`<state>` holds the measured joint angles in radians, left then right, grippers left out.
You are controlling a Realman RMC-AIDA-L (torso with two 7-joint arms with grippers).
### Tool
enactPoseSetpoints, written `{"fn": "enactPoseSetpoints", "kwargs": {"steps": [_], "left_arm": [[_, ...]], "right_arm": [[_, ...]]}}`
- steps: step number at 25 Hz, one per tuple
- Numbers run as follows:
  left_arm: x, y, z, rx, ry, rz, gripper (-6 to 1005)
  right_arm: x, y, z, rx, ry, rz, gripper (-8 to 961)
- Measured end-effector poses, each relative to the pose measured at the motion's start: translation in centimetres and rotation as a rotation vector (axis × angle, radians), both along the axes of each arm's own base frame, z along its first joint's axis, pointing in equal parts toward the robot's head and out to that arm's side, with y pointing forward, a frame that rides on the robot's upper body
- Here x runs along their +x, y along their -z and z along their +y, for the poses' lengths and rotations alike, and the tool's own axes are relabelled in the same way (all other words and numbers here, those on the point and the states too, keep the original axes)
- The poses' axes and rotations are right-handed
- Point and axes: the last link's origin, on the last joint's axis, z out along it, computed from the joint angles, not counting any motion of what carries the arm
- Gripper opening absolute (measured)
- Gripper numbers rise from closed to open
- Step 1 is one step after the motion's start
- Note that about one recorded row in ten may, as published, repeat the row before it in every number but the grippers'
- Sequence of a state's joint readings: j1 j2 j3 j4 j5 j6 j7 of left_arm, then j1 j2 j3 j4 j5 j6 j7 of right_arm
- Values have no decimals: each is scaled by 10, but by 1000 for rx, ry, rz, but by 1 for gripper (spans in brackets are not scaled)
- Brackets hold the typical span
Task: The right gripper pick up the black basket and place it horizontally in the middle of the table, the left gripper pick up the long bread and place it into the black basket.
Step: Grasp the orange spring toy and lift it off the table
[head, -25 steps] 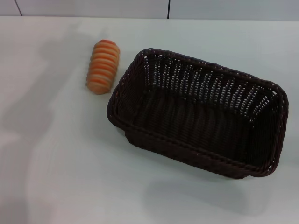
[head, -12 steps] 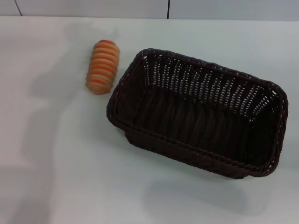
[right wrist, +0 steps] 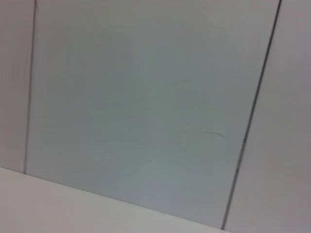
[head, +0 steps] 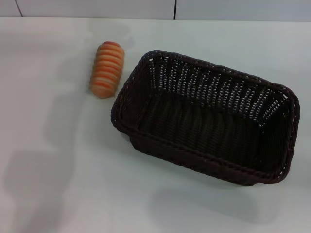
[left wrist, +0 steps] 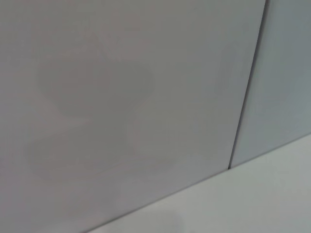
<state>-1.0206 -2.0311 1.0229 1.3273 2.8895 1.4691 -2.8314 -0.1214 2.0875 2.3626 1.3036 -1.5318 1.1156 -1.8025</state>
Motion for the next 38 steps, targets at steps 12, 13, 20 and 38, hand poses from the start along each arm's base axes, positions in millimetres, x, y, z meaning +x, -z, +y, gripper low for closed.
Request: {"fn": "enactPoseSetpoints", "kwargs": {"steps": [12,13,20,38], "left_arm": [[-32,35,12,-99,-99,12,725],[-32,35,12,-99,-99,12,725],[-45,56,16,-155,-145,28,723],[-85,89,16,-182,-231,26,720]], "right_arm": [[-13,-20,-8,39,-86,-203,589],[-15,-20,-5,39,-102,-221,589],[-21,-16,0,24,-130,-230,589],[-52,-15,4,-6,-233,-304,589]]}}
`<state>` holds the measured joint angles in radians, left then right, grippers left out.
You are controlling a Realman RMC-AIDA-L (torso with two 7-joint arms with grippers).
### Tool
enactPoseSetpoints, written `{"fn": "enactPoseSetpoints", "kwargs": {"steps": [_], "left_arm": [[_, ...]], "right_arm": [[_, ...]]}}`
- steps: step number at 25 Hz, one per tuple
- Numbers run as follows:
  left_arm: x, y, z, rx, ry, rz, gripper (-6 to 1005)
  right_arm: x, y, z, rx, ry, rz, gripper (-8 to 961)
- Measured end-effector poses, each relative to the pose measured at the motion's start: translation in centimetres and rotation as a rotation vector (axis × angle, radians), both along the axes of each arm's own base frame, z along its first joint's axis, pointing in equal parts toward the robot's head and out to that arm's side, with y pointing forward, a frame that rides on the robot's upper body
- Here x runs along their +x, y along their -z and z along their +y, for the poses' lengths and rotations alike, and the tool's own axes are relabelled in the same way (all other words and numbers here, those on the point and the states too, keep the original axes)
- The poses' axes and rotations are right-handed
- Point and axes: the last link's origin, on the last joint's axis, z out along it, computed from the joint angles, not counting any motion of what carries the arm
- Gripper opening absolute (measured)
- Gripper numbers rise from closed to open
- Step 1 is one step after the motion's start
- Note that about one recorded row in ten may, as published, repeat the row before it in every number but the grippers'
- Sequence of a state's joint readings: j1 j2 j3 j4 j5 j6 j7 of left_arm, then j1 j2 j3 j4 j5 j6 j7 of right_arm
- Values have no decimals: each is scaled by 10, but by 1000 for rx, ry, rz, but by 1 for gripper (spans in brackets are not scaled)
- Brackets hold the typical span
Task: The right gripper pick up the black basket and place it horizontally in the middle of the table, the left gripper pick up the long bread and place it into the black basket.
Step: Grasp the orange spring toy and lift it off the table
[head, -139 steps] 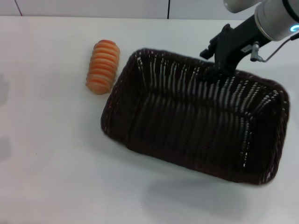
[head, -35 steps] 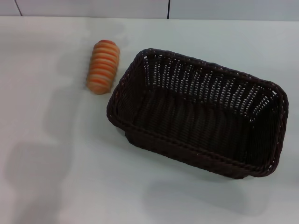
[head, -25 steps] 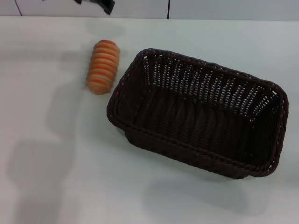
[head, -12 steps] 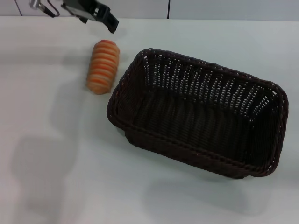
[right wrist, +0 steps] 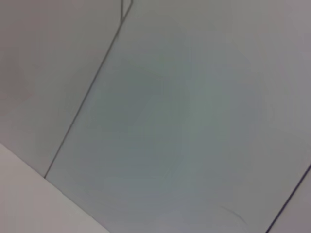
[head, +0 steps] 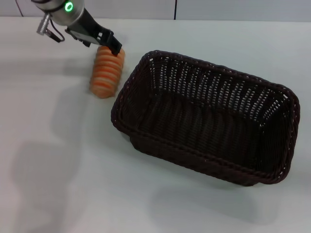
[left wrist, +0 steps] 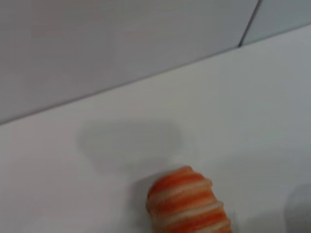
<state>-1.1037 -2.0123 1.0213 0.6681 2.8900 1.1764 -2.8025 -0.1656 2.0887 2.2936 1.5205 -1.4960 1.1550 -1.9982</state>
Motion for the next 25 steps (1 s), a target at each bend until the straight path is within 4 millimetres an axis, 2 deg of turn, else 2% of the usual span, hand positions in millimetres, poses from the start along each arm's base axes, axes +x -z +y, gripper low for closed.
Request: {"fn": "enactPoseSetpoints", "kwargs": {"steps": [18,20,25], "left_arm": [[-13,14,-5,-12,-25,-3,716],[-20,22,-11,-20,-39,-11,715],[-27,28,-16,-27,-53,-14,714]], "right_arm": [[-14,9,14,-34,-51,-11,589],[-16,10,17,-38,-60,-11,589],[-20,14,21,-50,-75,-11,589]]}}
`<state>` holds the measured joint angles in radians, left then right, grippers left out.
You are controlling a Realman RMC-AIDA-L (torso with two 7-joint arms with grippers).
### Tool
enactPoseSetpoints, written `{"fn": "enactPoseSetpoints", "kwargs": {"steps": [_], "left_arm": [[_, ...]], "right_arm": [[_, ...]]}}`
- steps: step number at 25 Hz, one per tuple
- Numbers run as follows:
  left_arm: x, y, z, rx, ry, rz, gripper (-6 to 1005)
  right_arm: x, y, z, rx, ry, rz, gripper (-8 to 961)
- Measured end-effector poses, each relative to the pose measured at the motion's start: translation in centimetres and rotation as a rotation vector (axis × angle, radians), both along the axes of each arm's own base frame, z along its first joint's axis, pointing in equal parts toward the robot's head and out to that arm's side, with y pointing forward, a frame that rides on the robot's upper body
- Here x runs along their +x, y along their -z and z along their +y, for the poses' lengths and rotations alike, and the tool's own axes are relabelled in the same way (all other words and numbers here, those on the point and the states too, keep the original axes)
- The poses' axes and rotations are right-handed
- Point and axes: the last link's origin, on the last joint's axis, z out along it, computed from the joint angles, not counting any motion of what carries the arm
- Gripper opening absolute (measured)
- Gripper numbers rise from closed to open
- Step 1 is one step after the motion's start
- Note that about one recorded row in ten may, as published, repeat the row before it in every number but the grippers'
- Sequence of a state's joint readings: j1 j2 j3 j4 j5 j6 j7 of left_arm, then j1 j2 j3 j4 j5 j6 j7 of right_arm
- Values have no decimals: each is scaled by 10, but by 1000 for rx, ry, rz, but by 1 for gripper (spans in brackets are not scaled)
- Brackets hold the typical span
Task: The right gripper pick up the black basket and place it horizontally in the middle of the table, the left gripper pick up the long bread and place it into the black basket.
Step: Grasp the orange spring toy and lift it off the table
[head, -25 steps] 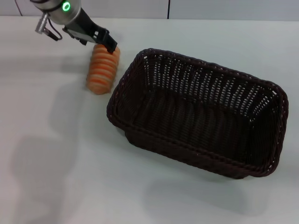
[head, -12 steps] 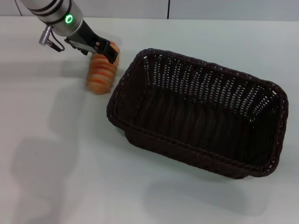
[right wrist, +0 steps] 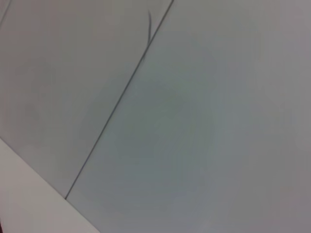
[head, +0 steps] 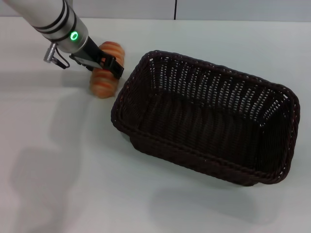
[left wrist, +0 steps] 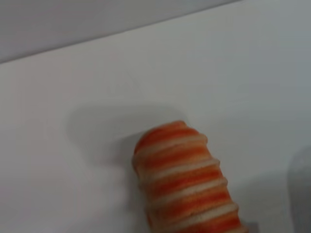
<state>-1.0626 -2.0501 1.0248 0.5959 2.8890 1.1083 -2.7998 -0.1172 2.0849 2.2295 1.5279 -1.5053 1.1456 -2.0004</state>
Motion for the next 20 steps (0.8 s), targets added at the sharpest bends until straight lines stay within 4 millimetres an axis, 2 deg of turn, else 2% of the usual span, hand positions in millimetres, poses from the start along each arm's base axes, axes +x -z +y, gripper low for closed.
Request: {"fn": "enactPoseSetpoints", "kwargs": {"steps": [20], "left_arm": [[-15,6,-7,-12,-32,2,710]], "right_arm": [[-13,8,10,-28,-47,-1,589]]}}
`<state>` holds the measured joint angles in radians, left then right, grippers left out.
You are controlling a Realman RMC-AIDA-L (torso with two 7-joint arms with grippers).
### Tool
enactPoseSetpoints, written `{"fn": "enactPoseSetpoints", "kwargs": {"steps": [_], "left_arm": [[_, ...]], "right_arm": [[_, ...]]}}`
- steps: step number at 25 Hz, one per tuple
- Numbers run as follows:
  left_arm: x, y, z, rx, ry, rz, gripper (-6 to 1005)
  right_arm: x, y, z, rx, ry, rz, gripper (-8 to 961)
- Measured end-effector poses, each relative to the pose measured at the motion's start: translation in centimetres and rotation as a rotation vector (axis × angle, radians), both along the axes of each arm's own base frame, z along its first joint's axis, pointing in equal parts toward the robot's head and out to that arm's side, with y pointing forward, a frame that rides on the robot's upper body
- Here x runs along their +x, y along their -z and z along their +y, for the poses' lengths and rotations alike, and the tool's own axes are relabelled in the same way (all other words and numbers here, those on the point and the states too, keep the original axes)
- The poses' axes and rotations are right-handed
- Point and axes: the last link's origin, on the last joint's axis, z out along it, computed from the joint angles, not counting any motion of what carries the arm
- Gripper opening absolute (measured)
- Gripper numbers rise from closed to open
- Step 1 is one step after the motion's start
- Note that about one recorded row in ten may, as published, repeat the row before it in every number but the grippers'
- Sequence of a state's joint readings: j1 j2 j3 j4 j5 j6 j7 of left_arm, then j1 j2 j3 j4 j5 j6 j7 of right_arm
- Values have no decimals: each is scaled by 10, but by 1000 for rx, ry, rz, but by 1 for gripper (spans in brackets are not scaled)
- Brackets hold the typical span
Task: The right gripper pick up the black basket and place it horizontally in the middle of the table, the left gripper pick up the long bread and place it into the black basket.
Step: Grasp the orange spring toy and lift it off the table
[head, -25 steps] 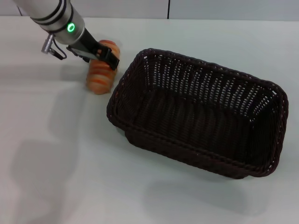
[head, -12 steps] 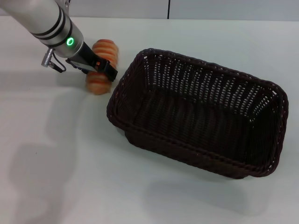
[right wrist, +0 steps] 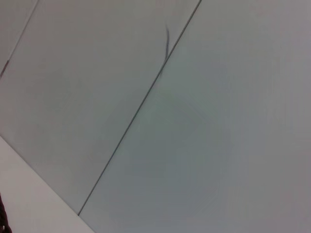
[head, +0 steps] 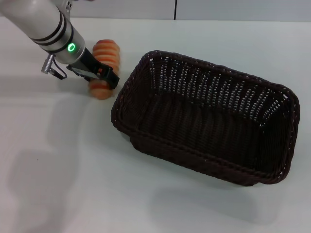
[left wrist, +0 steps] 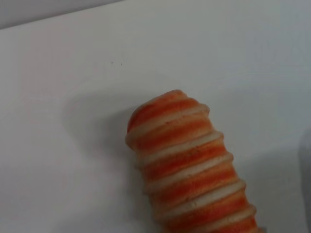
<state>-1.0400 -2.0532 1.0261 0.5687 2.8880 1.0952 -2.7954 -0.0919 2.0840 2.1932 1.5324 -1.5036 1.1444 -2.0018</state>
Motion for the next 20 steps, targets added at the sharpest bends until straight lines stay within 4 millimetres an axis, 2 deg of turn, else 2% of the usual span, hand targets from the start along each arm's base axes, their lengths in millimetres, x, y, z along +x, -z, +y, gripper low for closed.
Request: {"fn": "enactPoseSetpoints", "kwargs": {"steps": [5,9,14,20], "left_arm": [[-3,1,-3,-13,8,16,709],[-6,-3,-3,-3,38,44,652],[-5,-15,-1,51,68,41,615],[2,-41,-2,141,115,-14,579]], "right_arm": [[0,0,0,-1,-2,1,589],[0,1,0,-3,-2,3,589],[-1,4,1,-12,-5,6,589],[-1,4,0,-11,-5,5,589]]}}
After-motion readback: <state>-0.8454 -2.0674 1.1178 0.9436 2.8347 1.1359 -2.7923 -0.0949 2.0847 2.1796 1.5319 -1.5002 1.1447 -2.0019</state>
